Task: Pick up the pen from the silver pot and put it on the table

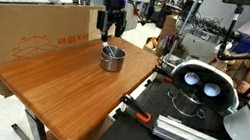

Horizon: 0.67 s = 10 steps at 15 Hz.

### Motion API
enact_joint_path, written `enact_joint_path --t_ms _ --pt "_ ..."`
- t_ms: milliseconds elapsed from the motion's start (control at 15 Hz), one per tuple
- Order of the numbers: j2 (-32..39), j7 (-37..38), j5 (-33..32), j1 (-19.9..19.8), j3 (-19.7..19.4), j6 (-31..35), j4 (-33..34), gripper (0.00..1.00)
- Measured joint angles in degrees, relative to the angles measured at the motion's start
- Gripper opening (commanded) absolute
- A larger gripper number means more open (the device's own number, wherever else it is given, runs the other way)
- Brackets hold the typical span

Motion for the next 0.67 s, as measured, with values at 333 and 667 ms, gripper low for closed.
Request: enact_joint_path --t_ms 333,667 --pt "3.59 2.15 -0.56 0.46 0.08 0.00 2.73 0.90" --pt "5.82 3.42 -0.93 0.86 0.08 0.00 4.75 0.42"
